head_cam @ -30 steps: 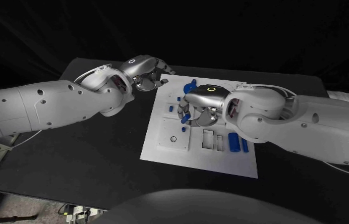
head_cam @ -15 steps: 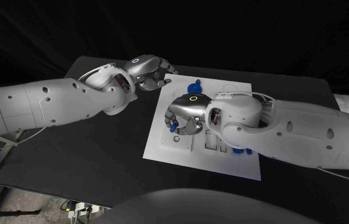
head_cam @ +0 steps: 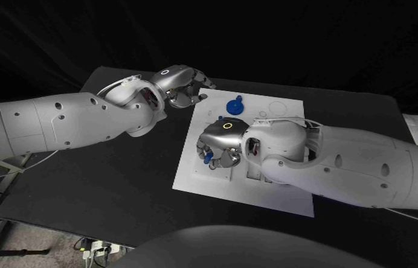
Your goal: Assemble the parts on the task board
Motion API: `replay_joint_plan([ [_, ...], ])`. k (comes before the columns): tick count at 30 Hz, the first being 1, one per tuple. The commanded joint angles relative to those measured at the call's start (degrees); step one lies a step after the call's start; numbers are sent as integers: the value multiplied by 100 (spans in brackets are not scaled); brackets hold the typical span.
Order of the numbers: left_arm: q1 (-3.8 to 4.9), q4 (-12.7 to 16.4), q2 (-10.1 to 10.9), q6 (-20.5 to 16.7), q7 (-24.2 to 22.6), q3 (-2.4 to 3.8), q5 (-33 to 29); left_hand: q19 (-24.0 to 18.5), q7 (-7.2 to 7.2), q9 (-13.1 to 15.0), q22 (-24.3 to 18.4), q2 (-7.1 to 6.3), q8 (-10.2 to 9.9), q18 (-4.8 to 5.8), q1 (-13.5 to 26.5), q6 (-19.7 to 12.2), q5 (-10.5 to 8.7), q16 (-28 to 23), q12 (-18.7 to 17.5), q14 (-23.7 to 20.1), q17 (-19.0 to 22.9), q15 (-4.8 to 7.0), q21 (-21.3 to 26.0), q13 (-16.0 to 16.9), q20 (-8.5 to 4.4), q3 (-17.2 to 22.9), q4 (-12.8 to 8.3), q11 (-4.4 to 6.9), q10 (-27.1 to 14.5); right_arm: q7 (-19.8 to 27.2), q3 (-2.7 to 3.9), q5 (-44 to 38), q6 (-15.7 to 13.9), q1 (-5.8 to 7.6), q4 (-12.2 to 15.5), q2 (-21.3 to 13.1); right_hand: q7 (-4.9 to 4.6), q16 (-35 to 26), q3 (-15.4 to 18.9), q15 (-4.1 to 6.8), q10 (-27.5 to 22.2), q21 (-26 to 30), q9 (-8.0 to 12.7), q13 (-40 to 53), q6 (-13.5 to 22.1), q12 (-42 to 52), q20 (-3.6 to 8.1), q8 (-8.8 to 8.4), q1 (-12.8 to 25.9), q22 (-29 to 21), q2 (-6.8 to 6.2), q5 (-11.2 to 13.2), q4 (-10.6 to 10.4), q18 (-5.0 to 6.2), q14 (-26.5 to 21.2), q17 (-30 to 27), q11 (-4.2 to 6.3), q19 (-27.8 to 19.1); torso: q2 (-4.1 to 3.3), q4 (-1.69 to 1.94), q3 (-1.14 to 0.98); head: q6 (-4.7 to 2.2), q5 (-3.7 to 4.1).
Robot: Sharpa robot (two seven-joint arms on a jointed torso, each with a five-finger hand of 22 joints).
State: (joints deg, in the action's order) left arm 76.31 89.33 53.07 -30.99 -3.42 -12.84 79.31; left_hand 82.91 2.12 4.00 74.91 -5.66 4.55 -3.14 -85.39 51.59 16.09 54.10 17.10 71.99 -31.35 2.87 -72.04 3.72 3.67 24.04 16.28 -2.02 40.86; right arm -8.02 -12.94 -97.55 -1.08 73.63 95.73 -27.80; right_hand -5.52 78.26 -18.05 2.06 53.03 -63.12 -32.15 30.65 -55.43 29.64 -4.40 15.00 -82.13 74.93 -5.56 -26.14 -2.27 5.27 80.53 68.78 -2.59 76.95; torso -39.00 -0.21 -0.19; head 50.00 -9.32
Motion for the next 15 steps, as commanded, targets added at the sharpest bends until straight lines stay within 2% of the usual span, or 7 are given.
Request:
replay_joint_plan([
  [1, 1, -3, -28, 15, 10, 4, -7, -38, 26, 6, 1031, -6, 9, -50, -60, 11, 39, -19, 25, -42, -4, -6, 26, 3, -9, 26, -4, 30, 12, -73, 0, -430, 161, -24, 19, -42, 12, -36, -13, -5, -39, 18, -2, -11, 40, -27, -3, -15, 38, 776, -10, 2, 35, 32, -36, -15, -7, -51, -1, -4, 6, 0, -22],
  [4, 1, -20, -47, 9, 7, 4, -7, -38, 26, 6, 1031, -6, 9, -50, -60, 11, 39, -19, 25, -42, -4, -6, 26, 3, -9, 26, -4, 30, 12, -71, -1, -452, 190, -47, 3, -60, 14, -48, -15, -3, -48, 35, -3, -14, 49, -38, -1, -25, 49, 771, -13, 12, 34, 35, -47, -31, -6, -61, 5, -4, 10, 0, -23],
  [10, 0, -24, -62, 4, 0, 3, -4, -36, 26, 5, 1032, -7, 8, -49, -61, 13, 40, -15, 27, -43, -12, -7, 21, 2, -9, 27, -4, 29, 12, -68, -2, -462, 206, -121, -20, -62, 15, -50, -17, -2, -49, 38, -4, -15, 52, -41, 0, -28, 53, 771, -13, 17, 34, 35, -49, -33, -6, -64, -2, 0, -4, 0, -42],
  [15, 0, -11, -48, 16, 7, 3, 16, -36, 26, 5, 1032, -7, 8, -49, -61, 13, 40, -15, 27, -43, -12, -7, 21, 2, -9, 27, -4, 29, 12, -67, -2, -498, 210, -177, -53, -61, 17, -49, -25, -1, -46, 42, -5, -14, 56, -43, 2, -34, 50, 770, -7, 17, 39, 35, -50, -31, -2, -67, 3, -1, 2, 0, -46],
])
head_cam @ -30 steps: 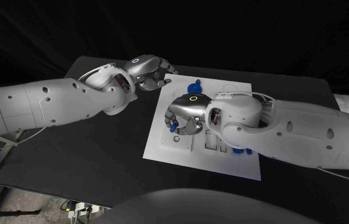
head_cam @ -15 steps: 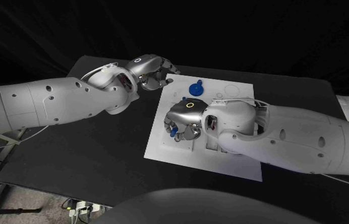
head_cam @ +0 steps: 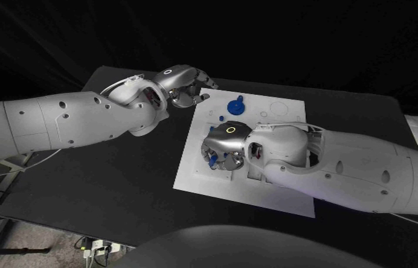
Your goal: Assemble the parts on the task board
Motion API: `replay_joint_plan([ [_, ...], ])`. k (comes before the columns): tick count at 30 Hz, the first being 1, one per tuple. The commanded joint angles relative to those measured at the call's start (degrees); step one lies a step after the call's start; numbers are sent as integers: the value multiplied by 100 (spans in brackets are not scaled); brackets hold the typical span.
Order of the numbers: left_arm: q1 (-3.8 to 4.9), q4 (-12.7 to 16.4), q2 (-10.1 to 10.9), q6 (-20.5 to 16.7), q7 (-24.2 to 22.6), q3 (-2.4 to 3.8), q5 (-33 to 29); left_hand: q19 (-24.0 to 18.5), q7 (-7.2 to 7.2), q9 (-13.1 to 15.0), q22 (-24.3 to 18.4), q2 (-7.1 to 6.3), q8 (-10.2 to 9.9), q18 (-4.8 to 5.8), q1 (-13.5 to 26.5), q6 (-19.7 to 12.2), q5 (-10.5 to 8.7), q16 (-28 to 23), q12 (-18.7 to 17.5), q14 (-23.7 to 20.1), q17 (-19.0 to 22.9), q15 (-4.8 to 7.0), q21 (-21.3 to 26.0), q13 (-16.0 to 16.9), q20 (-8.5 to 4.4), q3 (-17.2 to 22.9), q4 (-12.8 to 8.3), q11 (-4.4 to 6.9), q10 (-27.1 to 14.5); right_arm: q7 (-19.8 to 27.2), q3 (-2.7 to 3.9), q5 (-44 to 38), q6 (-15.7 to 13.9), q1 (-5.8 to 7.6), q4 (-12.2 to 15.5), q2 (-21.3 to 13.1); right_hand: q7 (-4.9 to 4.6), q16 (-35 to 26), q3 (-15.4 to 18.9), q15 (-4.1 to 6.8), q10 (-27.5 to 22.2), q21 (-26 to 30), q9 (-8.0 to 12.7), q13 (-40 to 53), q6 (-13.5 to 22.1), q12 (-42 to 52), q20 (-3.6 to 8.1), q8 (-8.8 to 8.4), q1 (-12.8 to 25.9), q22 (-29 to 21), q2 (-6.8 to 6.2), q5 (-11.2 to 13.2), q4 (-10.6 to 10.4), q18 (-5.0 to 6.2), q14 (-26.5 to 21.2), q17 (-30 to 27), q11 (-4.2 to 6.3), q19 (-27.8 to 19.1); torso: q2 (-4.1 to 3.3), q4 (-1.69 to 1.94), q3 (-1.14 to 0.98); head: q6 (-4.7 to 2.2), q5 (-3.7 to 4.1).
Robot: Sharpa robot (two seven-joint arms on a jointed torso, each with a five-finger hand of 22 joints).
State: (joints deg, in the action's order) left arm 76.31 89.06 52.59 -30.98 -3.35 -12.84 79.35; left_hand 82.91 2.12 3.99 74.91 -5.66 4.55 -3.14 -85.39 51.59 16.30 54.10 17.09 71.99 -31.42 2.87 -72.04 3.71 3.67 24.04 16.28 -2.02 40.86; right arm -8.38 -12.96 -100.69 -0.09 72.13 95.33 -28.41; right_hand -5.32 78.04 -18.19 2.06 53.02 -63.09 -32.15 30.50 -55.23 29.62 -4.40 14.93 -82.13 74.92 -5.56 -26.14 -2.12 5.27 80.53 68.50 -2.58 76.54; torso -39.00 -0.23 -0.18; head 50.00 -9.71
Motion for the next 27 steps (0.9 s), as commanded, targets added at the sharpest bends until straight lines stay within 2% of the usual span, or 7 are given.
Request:
replay_joint_plan([
  [1, 0, 17, 3, 14, 2, 3, 15, -36, 26, 5, 1032, -7, 8, -49, -61, 13, 20, -15, 27, -43, -5, -8, 21, 3, -9, 28, -4, 29, 12, -30, -1, -220, 102, -41, -15, -5, -4, -27, -14, 0, -43, 36, -6, 1, 37, -40, 3, -28, 48, 772, -4, 16, 27, 35, -50, -2, -2, -25, 3, 0, 1, 0, -12],
  [6, -3, 8, 9, 27, 7, 2, 21, -37, 27, 5, 1032, -8, 8, -49, -62, 15, 21, -23, 29, -48, 8, -8, 22, 3, -9, 28, -3, 28, 13, -19, 0, -304, 44, -85, -30, -33, -4, -27, -17, 1, -38, 30, -7, 2, 37, -40, 3, -30, 47, 773, -3, 13, 30, 34, -51, -2, 0, -23, -3, 0, 0, 0, -36],
  [12, -15, -25, 1, 21, 11, 2, 41, -35, 27, 5, 1034, -8, 8, -48, -61, 16, 21, -17, 30, -46, -2, -9, 16, 3, -9, 28, -2, 27, 14, -25, 0, -324, 36, -101, -44, -37, -5, -30, -17, 2, -35, 31, -8, 3, 39, -40, 4, -33, 52, 773, -6, 16, 31, 34, -53, -5, 0, -24, -5, 2, 3, 0, -2],
  [20, -23, -68, 2, 20, 21, 2, 40, -34, 27, 5, 1034, -8, 8, -47, -60, 18, 20, -18, 33, -47, 0, -9, 15, 3, -8, 28, -1, 26, 17, -50, -1, -337, 80, -120, -64, -17, -2, -39, -31, 6, -28, 49, -11, 4, 39, -43, 8, -41, 41, 769, -7, 2, 49, 37, -61, -17, 7, -35, 0, 2, -2, 0, -5],
  [27, -27, -13, 7, 60, 30, 2, 36, -34, 27, 4, 1035, -8, 9, -47, -67, 23, 21, -17, 39, -48, 0, -9, 13, 4, -8, 33, -4, 28, 23, -68, -1, -334, 154, -132, -77, 1, 4, -56, -51, 10, -57, 90, -13, 0, 62, -73, 16, -71, 36, 759, -25, -1, 80, 44, -77, -40, -1, -58, -3, -2, 1, 0, -22],
])
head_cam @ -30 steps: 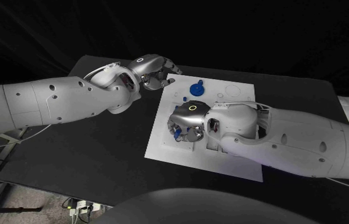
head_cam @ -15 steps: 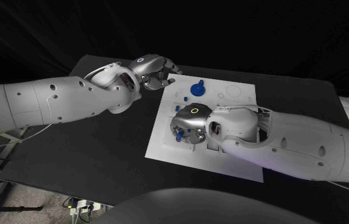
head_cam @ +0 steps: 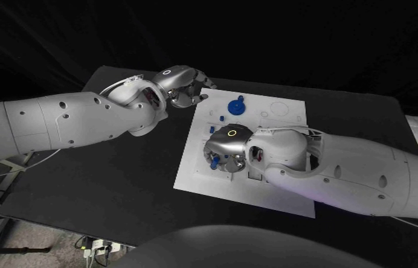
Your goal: Assemble the parts on the task board
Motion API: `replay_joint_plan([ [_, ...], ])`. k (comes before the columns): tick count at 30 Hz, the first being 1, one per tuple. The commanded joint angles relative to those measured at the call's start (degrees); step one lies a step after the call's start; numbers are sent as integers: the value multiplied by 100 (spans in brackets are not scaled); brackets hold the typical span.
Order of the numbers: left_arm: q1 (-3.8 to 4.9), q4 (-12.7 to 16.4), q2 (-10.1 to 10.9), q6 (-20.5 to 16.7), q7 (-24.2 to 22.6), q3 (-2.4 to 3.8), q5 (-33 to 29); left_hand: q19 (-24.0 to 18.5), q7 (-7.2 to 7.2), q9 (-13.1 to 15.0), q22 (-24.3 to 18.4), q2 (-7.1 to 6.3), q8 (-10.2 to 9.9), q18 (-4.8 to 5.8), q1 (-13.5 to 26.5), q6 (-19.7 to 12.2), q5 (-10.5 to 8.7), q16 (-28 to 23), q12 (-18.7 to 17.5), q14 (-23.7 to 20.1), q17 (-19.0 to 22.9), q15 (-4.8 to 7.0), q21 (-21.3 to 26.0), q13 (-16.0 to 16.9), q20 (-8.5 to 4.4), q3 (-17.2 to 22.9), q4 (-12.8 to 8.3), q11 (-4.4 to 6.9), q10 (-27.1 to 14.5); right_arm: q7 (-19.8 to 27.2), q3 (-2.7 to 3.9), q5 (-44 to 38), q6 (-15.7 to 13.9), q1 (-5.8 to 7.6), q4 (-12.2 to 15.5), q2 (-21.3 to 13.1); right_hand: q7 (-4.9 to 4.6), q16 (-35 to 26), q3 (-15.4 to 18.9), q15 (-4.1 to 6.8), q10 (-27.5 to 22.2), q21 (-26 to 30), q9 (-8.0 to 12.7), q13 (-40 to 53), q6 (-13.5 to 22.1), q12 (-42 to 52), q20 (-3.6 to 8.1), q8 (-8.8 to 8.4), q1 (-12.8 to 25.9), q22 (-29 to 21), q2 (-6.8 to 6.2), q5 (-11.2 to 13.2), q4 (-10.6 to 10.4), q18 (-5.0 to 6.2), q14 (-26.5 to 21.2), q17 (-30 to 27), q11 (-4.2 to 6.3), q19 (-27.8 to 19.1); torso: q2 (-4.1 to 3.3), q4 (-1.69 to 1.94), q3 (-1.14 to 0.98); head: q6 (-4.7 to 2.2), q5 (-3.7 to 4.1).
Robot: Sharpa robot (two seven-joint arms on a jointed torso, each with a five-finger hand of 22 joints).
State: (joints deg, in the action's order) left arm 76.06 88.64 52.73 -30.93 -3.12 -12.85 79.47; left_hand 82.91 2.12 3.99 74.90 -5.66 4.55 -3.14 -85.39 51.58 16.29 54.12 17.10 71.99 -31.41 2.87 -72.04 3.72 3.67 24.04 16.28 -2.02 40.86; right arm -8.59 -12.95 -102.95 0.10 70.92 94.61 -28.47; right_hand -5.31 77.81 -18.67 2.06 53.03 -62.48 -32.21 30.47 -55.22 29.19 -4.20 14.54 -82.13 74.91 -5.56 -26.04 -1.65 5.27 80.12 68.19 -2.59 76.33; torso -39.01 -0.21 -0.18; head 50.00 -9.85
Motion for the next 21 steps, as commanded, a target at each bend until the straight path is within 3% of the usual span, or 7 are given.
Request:
replay_joint_plan([
  [1, -2, 32, -8, 59, 7, 3, 24, -34, 27, 5, 1035, -8, 9, -47, -67, 23, 21, -19, 38, -48, -1, -9, 13, 4, -8, 33, -4, 28, 24, -46, -2, -107, 141, -12, -3, 8, 3, -35, -6, 10, -62, 33, -7, 3, 66, -34, -5, -37, 37, 759, -26, -7, 35, 45, -38, -13, -1, -40, -2, -4, 1, 0, -7],
  [14, -11, 38, -11, 87, 18, 3, 23, -34, 27, 5, 1035, -8, 9, -47, -67, 23, 21, -19, 38, -48, -1, -9, 13, 4, -8, 33, -4, 28, 24, -35, -2, -70, 230, -27, 37, 27, 76, -105, -26, -13, -223, 163, -7, -1, 132, -139, -16, -130, 115, 727, -54, 132, 50, 63, -107, -113, -36, -114, 3, -2, -1, 0, 4],
  [21, -13, 37, -6, 96, 25, 3, 23, -34, 27, 5, 1035, -8, 9, -47, -67, 23, 21, -19, 38, -48, -1, -9, 13, 4, -8, 33, -4, 28, 24, -63, -2, -66, 306, -35, 51, 21, 223, -267, -24, -103, -654, 512, 34, 61, 372, -249, -80, -329, 204, 642, -117, 329, 73, 112, -301, -340, -148, -323, 0, -2, 1, 0, 1],
])
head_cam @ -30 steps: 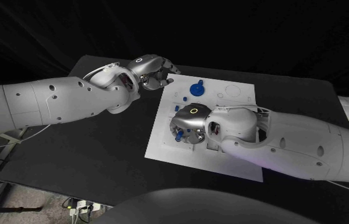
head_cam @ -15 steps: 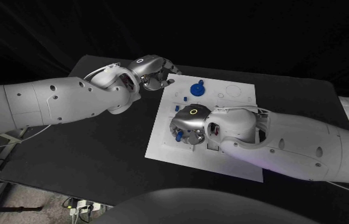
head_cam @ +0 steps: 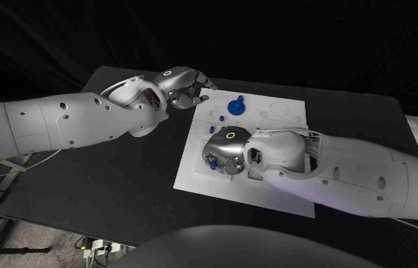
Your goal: Assemble the parts on the task board
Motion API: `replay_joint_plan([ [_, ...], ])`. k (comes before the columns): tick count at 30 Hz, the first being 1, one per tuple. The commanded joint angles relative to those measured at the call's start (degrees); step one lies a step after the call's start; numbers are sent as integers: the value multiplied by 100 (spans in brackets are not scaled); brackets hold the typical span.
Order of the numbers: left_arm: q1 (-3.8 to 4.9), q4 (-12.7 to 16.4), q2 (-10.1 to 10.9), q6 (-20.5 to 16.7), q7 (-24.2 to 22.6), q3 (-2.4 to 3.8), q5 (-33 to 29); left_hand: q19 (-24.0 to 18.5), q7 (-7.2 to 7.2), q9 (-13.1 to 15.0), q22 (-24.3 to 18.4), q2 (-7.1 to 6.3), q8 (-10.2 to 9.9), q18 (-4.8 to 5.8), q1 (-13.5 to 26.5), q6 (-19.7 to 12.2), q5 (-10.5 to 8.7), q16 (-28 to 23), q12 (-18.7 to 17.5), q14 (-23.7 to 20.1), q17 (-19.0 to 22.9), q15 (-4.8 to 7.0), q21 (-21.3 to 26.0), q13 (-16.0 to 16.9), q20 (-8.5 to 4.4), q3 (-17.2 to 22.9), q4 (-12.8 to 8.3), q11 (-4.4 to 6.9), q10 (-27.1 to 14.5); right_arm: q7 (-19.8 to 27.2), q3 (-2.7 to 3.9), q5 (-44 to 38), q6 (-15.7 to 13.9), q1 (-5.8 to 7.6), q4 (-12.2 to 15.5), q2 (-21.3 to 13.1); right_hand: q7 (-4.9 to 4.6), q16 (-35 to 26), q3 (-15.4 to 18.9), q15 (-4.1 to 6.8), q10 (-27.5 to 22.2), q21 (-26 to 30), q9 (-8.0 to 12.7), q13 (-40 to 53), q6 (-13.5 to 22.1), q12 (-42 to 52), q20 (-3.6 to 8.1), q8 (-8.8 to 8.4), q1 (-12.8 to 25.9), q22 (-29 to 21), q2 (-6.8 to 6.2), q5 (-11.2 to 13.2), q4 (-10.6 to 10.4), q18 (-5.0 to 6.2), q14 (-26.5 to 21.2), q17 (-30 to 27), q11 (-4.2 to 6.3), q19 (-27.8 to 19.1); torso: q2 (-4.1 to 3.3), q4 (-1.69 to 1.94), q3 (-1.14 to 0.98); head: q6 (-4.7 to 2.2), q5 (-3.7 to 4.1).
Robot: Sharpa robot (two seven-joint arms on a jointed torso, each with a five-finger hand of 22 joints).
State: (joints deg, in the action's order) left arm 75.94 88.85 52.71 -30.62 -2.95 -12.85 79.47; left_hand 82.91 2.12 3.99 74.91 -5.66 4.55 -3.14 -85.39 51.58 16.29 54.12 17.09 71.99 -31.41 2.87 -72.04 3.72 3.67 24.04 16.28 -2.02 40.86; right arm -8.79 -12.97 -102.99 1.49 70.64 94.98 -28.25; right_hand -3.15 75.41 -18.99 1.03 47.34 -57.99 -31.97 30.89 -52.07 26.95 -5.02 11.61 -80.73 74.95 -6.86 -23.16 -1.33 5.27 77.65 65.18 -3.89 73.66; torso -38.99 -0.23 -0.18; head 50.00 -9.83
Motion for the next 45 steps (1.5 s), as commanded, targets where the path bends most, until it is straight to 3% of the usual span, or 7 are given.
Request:
replay_joint_plan([
  [1, -1, 16, -4, 66, 9, 3, 23, -34, 27, 5, 1035, -8, 9, -47, -67, 23, 21, -19, 39, -48, -1, -9, 13, 4, -8, 33, -4, 28, 24, -46, 0, -62, 174, -8, 17, -4, 21, -43, 12, -12, -153, 108, 15, 36, 88, -32, -8, -63, 77, 628, 4, 69, 44, 119, -77, -60, -32, -83, -3, 0, 1, 0, -2],
  [17, -2, 23, 13, 91, 42, 3, 23, -33, 31, 4, 1036, -9, 10, -46, -74, 30, 22, -11, 44, -45, -13, -9, 10, 4, -8, 37, -7, 30, 28, -65, 0, -61, 82, -13, 24, -100, 169, -365, 180, -198, -1298, 975, 169, 415, 646, 10, -181, -517, 175, 446, -26, 576, 98, 252, -591, -561, -210, -578, -5, 2, -1, 0, -18],
  [26, -2, 25, 14, 109, 64, 2, 22, -34, 33, 4, 1035, -10, 10, -47, -76, 31, 22, -14, 45, -47, -7, -8, 12, 3, -8, 38, -7, 31, 28, 113, 0, -43, -400, -12, 29, -194, 262, -417, 387, -261, -1794, 1270, 339, 441, 952, -16, -237, -721, 165, 401, 28, 751, 86, 293, -753, -692, -263, -714, -3, -2, 0, 0, -29],
  [33, -2, 32, 20, 107, 61, 2, 21, -34, 33, 4, 1035, -10, 10, -47, -76, 31, 22, -14, 45, -47, -7, -8, 12, 3, -8, 38, -7, 31, 28, 218, 1, -13, -765, 17, 170, -368, 432, -393, 643, -269, -2055, 1360, 642, 233, 1417, -125, -255, -791, 107, 407, 71, 956, -5, 294, -780, -733, -268, -689, -3, 0, -2, 0, -37],
  [39, -2, 48, 24, 77, 38, 2, 18, -37, 34, 3, 1033, -12, 9, -48, -79, 32, 22, -20, 46, -50, 2, -8, 19, 3, -9, 39, -8, 31, 26, 591, 4, 329, -1537, 346, 646, -947, 539, -190, 921, -224, -2025, 991, 917, 20, 1588, -119, -232, -762, 46, 511, -5, 1373, -421, 222, -537, -505, -239, -390, -2, 3, 2, 0, 43],
  [42, -2, 41, 18, 64, 28, 2, 17, -42, 34, 3, 1030, -12, 8, -51, -80, 32, 22, -32, 45, -58, 23, -8, 31, 2, -9, 40, -8, 32, 24, 837, 5, 807, -1837, 609, 938, -1365, 494, 212, 1059, -198, -1839, 225, 1042, -73, 1534, -22, -212, -723, 51, 694, -70, 1691, -836, 97, -83, 72, -214, 58, 4, -6, 5, 0, 40],
  [45, -3, 29, 9, 43, 8, 2, 14, -42, 34, 3, 1030, -12, 8, -51, -80, 32, 22, -32, 45, -58, 23, -8, 31, 2, -9, 40, -8, 32, 24, 1067, 4, 1376, -2010, 852, 1183, -1793, 451, 609, 1110, -141, -1390, -653, 1094, -124, 1346, 149, -164, -634, 98, 885, -10, 1826, -1093, -43, 353, 686, -163, 517, 10, -8, 2, 0, 51],
])
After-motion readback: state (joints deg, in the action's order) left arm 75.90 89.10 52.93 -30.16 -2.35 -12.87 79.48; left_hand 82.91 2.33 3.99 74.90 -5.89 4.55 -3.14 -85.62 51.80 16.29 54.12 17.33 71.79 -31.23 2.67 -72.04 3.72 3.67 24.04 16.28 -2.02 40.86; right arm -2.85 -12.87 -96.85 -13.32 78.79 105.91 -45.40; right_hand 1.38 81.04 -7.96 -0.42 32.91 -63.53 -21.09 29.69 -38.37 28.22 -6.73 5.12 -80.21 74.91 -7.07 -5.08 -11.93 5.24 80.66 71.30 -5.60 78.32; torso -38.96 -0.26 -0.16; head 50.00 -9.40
